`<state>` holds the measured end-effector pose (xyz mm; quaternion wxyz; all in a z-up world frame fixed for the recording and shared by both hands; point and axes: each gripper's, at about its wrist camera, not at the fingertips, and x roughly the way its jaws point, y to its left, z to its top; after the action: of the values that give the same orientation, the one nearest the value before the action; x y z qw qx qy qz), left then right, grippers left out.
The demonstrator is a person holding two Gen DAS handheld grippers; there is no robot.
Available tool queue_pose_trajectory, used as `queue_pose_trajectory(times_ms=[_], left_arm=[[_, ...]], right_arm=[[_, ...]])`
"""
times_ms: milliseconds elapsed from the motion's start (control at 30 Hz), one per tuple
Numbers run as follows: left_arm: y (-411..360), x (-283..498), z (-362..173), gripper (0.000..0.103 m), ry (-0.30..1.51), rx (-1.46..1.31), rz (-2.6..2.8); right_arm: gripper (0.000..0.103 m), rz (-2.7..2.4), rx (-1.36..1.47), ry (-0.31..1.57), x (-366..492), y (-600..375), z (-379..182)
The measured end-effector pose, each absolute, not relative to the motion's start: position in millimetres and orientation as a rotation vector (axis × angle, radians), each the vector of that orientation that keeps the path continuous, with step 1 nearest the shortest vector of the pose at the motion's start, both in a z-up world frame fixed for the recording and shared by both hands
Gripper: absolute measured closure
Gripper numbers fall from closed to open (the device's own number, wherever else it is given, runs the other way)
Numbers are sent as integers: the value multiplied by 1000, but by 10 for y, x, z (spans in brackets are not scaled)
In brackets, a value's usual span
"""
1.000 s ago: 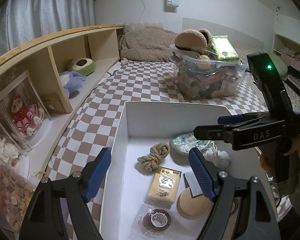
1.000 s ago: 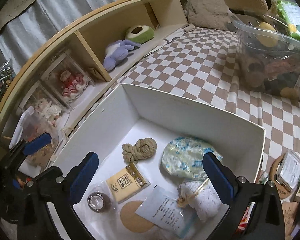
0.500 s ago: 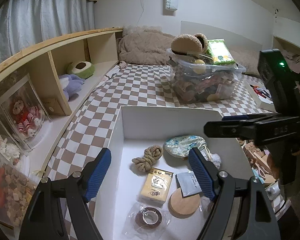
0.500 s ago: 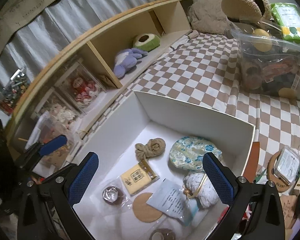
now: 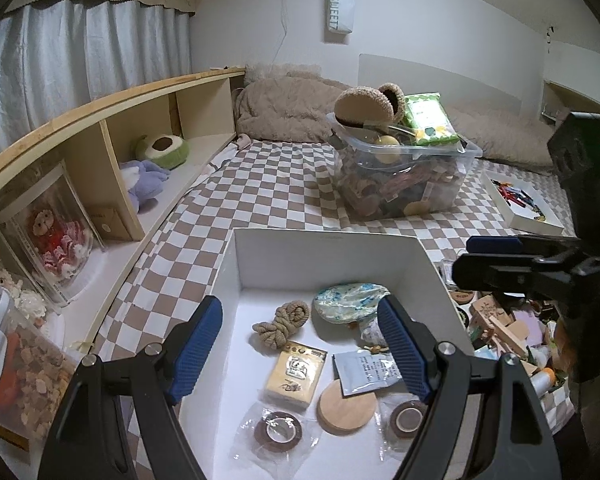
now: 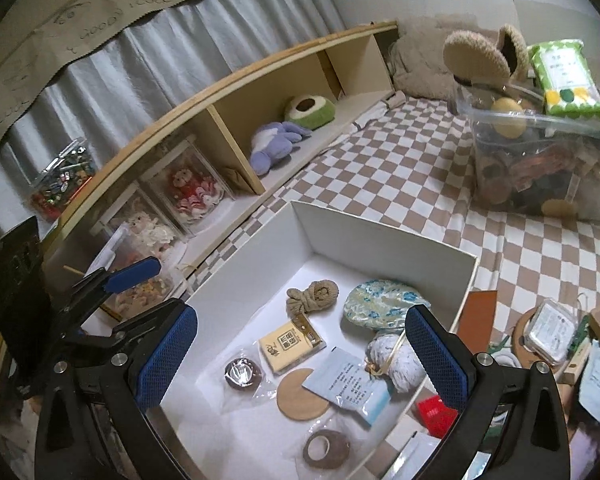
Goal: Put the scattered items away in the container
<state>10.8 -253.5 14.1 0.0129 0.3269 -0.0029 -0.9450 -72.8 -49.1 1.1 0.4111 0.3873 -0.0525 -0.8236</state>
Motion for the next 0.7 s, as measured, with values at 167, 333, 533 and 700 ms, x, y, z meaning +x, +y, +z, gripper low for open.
queue_pose_trajectory(times_ms=[167,333,533,700], left_arm=[[-2468,188,210,11,14,1004,-2944],[-2377,281,299,7,37,977,-2950],[-2215,421,374,0,65,925,-2982],[-2065,538,428,0,94,886,-3007]], right_arm=[[0,-2097,912,-91,-600,-360,118],[0,-2140,857,-69,-460,-179,230],[0,-2224,756,-39,-246,97,389],[0,-2282,689,-18,-83,321,475]])
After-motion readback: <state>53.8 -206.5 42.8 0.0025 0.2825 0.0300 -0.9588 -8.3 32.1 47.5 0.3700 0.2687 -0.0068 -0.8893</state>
